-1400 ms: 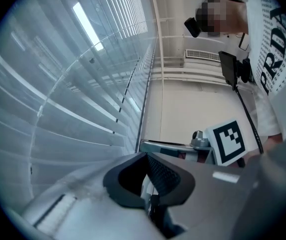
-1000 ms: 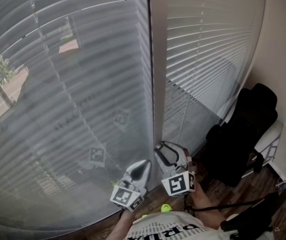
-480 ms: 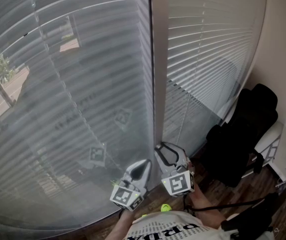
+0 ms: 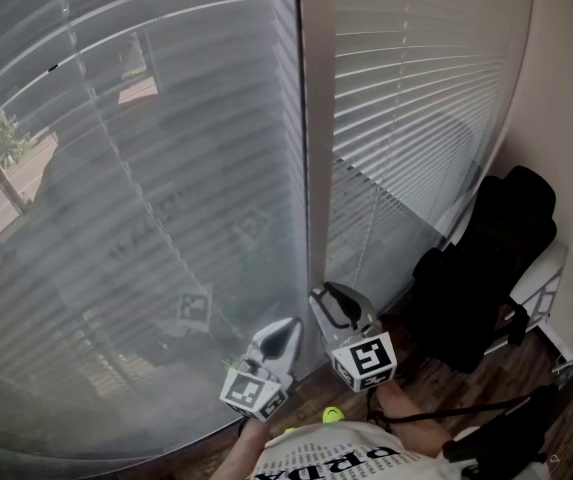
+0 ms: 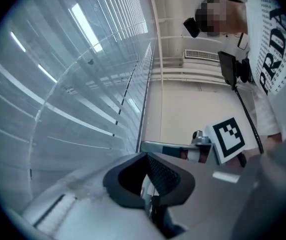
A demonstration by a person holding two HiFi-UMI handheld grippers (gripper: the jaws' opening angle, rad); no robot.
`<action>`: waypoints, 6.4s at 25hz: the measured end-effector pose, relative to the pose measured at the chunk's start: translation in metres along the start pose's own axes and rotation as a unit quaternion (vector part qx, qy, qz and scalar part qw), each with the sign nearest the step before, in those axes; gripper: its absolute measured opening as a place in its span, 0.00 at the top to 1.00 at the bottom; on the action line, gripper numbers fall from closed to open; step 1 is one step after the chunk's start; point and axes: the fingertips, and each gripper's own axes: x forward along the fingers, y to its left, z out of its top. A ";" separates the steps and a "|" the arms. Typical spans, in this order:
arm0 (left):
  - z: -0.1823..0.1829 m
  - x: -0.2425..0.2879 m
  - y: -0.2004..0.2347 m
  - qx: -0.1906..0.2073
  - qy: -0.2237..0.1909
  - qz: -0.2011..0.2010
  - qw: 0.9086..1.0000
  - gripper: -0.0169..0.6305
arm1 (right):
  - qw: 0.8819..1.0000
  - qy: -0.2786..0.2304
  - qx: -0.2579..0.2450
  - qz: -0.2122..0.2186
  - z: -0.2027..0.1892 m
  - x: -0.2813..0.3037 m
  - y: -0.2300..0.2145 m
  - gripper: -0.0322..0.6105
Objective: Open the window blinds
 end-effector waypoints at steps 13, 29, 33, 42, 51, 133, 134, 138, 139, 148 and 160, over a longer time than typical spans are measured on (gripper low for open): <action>-0.002 0.000 -0.002 -0.003 -0.004 -0.005 1.000 0.98 | 0.995 -0.007 0.102 -0.003 -0.002 0.002 -0.004 0.74; -0.002 0.002 -0.006 -0.005 -0.004 -0.004 1.000 0.99 | 0.968 0.051 -0.245 0.028 -0.004 -0.001 0.012 0.71; -0.004 0.001 -0.006 -0.007 0.003 -0.002 1.000 0.99 | 0.969 0.049 -0.240 0.028 -0.003 -0.001 0.011 0.74; -0.004 0.000 -0.007 -0.006 -0.002 -0.007 1.000 0.99 | 0.986 0.044 -0.156 0.027 -0.001 -0.001 0.007 0.74; -0.007 0.001 -0.010 -0.005 0.002 -0.015 1.000 0.99 | 0.999 0.032 -0.024 0.019 -0.003 -0.001 0.002 0.74; -0.007 0.003 -0.009 -0.009 -0.001 -0.015 1.000 0.98 | 1.000 0.012 0.014 0.009 -0.007 0.000 -0.001 0.74; -0.006 0.003 -0.009 -0.009 -0.001 -0.014 1.000 0.98 | 1.000 0.016 -0.008 0.007 -0.007 -0.001 0.000 0.74; -0.004 0.000 -0.007 -0.011 -0.002 -0.009 1.000 0.99 | 0.992 0.036 -0.123 0.013 -0.002 -0.005 0.003 0.70; -0.004 0.000 -0.006 -0.010 -0.002 -0.008 1.000 0.98 | 0.987 0.045 -0.152 0.016 -0.002 -0.005 0.005 0.68; -0.006 0.000 -0.009 -0.011 -0.001 -0.010 1.000 0.99 | 0.957 0.058 -0.282 0.023 -0.006 0.002 0.009 0.73; -0.005 -0.002 -0.008 -0.012 0.000 -0.004 1.000 0.99 | 0.978 0.052 -0.199 0.021 -0.003 0.002 0.007 0.74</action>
